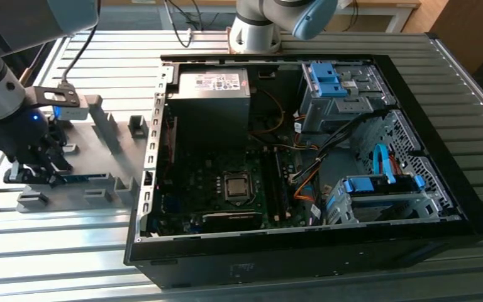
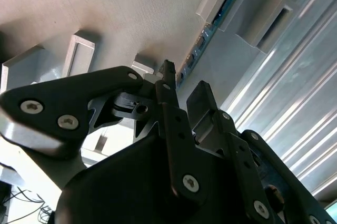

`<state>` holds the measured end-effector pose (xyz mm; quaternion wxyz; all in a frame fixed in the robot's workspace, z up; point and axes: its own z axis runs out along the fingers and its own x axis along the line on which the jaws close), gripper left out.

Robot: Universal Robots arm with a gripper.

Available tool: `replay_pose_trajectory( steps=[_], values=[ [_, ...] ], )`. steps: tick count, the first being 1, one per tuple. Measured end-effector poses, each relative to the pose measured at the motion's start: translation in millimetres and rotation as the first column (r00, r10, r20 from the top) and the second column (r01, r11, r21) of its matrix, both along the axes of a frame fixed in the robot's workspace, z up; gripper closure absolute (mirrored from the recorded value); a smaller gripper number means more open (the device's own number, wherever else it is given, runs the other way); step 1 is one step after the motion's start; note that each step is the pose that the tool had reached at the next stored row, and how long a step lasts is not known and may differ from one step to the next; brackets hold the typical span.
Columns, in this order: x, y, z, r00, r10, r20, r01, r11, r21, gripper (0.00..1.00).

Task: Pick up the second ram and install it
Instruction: 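Pick up the second ram and move it above second insertion slot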

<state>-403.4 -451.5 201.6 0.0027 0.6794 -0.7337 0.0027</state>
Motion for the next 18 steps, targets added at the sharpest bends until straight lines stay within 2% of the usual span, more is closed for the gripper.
replay_pose_trajectory(
  steps=[10,14,16,17,18],
  values=[
    [0.0,-0.5,-9.5,0.9999,0.012,0.0018,-0.012,0.9999,0.0,0.63],
    [0.0,-0.5,-10.6,0.9999,0.012,0.0016,-0.012,0.9999,-0.0002,0.63],
    [0.0,-0.5,-11.1,0.9999,0.012,0.0017,-0.012,0.9999,0.0,0.65],
    [0.0,-0.5,-11.3,0.9999,0.013,0.0018,-0.013,0.9999,-0.0001,0.71],
    [0.0,-0.5,-11.4,0.9999,0.013,0.0018,-0.013,0.9999,-0.0001,0.71]
  ],
)
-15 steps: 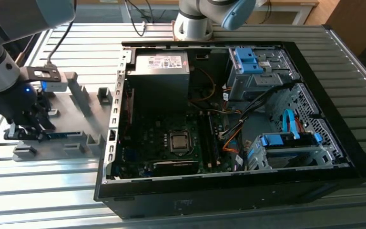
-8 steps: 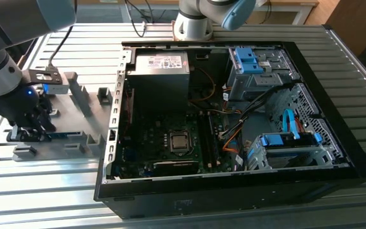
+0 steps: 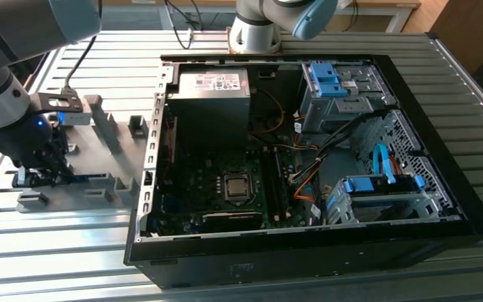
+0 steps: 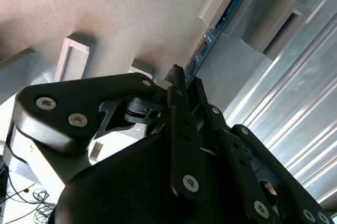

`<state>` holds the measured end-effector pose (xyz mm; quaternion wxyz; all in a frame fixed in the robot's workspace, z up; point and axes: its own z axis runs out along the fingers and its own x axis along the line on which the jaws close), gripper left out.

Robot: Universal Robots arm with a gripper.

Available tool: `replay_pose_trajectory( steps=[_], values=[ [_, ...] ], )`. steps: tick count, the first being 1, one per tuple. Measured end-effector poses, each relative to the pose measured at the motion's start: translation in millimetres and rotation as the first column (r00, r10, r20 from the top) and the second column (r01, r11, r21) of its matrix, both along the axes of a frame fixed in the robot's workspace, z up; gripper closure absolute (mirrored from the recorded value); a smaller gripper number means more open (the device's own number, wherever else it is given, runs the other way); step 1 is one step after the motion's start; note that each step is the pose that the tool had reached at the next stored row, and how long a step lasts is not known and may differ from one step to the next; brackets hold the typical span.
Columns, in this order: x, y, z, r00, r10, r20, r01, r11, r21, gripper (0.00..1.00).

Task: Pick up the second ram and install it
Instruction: 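Pick up the second ram and move it above second insertion slot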

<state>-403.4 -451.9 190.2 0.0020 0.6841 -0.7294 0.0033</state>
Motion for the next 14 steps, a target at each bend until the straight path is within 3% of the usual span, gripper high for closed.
replay_pose_trajectory(
  steps=[1,14],
  values=[
    [0.0,0.0,-0.1,1.0,0.0,0.0,0.0,1.0,0.0,0.77],
    [0.0,0.0,-0.8,1.0,0.0,0.0,0.0,1.0,0.0001,0.77]
  ],
)
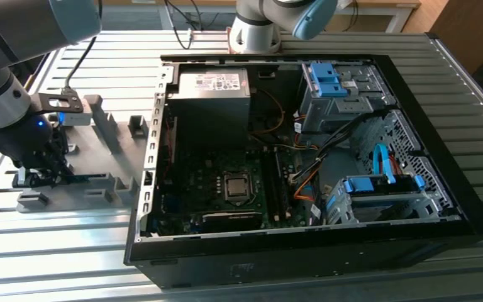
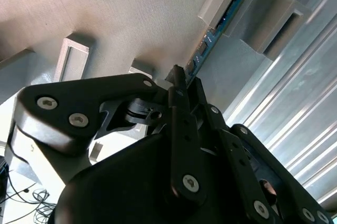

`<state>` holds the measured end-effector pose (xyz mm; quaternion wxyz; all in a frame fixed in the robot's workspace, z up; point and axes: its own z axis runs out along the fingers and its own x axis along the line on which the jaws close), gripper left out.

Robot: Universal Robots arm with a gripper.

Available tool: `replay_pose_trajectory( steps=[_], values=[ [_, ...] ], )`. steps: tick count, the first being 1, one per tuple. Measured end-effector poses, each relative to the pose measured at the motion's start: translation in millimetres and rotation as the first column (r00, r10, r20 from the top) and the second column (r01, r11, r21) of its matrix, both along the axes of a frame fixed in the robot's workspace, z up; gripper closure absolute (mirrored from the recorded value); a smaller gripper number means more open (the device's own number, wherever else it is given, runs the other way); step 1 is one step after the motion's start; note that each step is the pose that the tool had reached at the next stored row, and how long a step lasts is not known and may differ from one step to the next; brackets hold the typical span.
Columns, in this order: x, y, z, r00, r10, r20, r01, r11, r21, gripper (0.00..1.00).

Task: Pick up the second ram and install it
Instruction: 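Pick up the second ram and move it above second insertion slot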

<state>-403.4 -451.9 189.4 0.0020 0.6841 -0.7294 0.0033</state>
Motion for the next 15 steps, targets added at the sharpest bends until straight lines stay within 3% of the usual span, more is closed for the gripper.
replay_pose_trajectory(
  steps=[3,4,10,15],
  values=[
    [0.0,0.0,0.0,1.0,0.0,0.0,0.0,1.0,0.0,0.79],
    [0.0,0.0,0.0,1.0,0.0,0.0,0.0,1.0,0.0,0.85],
    [0.0,0.0,0.0,1.0,0.003,-0.0001,-0.003,1.0,-0.0001,0.86],
    [0.0,-0.2,-0.1,0.9983,0.058,0.0,-0.058,0.9983,0.0,0.86]
  ],
)
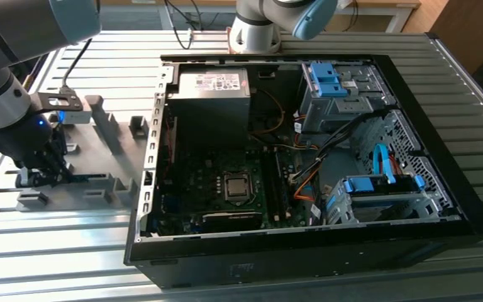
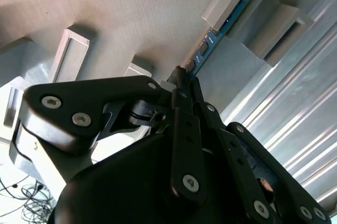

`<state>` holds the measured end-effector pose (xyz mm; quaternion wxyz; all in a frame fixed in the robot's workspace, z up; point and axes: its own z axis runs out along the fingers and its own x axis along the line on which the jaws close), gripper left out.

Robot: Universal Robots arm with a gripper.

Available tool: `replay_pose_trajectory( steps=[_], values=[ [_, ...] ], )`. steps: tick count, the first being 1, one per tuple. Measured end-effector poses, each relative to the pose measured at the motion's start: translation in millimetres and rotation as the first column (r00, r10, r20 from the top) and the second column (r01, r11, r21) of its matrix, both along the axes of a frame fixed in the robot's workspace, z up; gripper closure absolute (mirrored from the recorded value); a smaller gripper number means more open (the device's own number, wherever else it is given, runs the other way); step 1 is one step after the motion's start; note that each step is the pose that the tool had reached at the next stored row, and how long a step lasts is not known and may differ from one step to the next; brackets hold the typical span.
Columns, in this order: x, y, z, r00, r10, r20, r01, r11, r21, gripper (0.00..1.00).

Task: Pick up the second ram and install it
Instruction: 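Pick up the second ram and move it above second insertion slot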

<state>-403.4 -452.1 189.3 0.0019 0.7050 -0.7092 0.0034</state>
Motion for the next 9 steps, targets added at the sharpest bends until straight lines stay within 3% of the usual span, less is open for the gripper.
replay_pose_trajectory(
  steps=[9],
  values=[
    [0.0,0.0,0.0,0.9998,0.017,0.0,-0.017,0.9998,0.0,0.86]
  ],
)
